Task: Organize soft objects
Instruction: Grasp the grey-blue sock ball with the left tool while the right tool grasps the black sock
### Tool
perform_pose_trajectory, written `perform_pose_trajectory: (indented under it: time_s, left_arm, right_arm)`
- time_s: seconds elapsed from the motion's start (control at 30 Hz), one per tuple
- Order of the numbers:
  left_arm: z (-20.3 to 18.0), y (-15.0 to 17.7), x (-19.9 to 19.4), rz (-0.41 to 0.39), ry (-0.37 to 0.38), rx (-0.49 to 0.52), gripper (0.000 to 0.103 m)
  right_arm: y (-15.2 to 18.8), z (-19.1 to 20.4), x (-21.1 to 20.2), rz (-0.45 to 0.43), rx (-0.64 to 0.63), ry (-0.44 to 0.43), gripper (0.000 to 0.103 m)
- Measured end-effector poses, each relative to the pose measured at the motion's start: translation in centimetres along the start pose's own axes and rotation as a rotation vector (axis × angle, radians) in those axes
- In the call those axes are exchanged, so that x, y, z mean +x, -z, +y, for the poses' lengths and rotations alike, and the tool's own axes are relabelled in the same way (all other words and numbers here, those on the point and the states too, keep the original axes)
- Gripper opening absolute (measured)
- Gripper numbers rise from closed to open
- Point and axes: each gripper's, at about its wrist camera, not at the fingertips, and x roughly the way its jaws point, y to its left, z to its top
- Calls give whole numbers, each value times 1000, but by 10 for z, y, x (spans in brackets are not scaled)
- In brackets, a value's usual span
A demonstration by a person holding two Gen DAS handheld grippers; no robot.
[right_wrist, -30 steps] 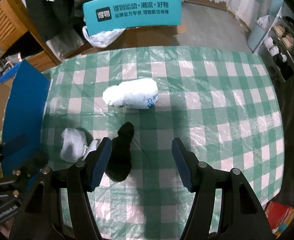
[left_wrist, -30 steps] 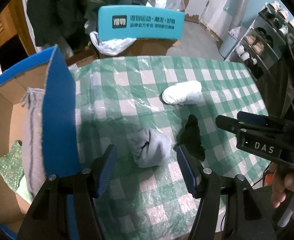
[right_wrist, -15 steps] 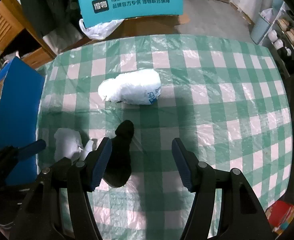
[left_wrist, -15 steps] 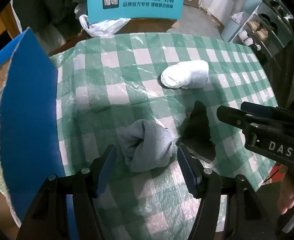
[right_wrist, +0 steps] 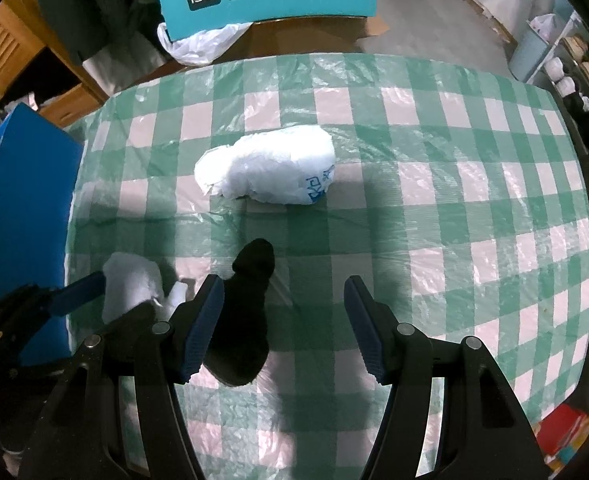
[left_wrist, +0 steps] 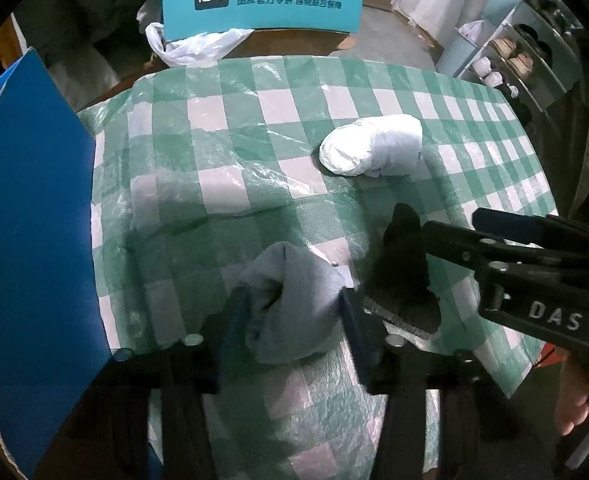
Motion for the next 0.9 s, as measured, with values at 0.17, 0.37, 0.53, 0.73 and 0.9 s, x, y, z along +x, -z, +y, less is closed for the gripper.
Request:
perform_pose_trajectory:
  time_s: [0.17, 0.37, 0.53, 0.73, 0.9]
  left_arm:
    - [4, 1, -4, -10, 8, -5, 32]
    - [11, 2, -11, -32, -4, -16, 30]
    - [16, 3, -15, -42, -2, -30, 30]
    - [17, 3, -21, -52, 4, -31, 30]
    - [13, 3, -29, -70, 7, -21, 30]
  right_arm:
    - [-1, 7, 8, 22, -12, -8, 62]
    - [0, 22, 22, 50, -47, -4, 62]
    - [3, 28, 30, 56, -65, -1, 61]
    - [7, 28, 33, 71, -51, -23, 34]
    - [8, 22, 26, 46, -37, -12, 33]
